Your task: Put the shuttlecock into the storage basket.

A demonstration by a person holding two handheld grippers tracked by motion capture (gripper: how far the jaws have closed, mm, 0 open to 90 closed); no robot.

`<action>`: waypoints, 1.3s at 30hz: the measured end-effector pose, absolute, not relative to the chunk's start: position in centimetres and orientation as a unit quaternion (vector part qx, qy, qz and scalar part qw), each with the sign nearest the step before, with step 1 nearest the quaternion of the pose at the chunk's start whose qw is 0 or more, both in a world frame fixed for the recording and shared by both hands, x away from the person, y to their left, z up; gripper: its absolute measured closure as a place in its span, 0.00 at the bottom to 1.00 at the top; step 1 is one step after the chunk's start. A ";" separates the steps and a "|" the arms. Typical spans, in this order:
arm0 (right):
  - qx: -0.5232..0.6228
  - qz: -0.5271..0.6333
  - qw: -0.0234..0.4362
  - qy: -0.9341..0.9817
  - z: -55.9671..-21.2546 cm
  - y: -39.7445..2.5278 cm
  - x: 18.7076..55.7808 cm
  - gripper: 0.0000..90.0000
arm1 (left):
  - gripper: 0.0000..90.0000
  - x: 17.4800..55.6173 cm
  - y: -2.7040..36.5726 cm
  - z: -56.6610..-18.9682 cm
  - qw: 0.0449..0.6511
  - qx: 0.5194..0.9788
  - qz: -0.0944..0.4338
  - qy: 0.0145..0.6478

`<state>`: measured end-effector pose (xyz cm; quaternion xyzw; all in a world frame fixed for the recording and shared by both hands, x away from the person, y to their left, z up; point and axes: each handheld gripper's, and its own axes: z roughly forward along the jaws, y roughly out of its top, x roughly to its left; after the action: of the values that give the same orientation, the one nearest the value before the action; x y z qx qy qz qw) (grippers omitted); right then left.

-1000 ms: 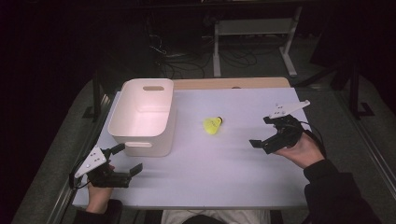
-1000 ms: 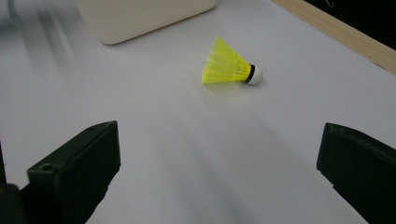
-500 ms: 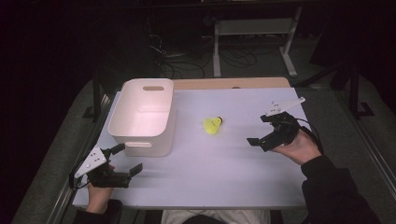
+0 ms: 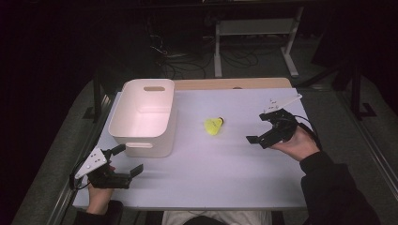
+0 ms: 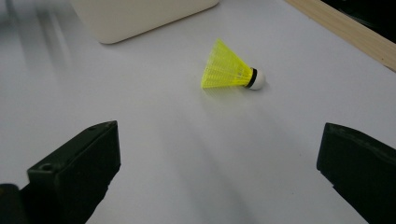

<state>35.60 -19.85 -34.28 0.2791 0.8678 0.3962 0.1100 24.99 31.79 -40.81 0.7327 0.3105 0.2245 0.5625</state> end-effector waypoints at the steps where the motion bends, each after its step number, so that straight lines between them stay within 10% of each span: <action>1: 0.279 0.395 0.109 0.868 -34.3 -19.8 35.7 0.00 | 0.00 25.0 31.8 -40.8 0.563 0.733 0.224 0.310; 39: 0.267 0.372 0.090 0.884 -35.4 -17.5 38.4 0.00 | 0.00 24.9 31.8 -40.8 0.563 0.733 0.224 0.308</action>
<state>38.39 -17.54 -35.37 0.2669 0.8844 0.3724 0.0895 24.93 31.83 -40.79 0.7334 0.3082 0.2235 0.5632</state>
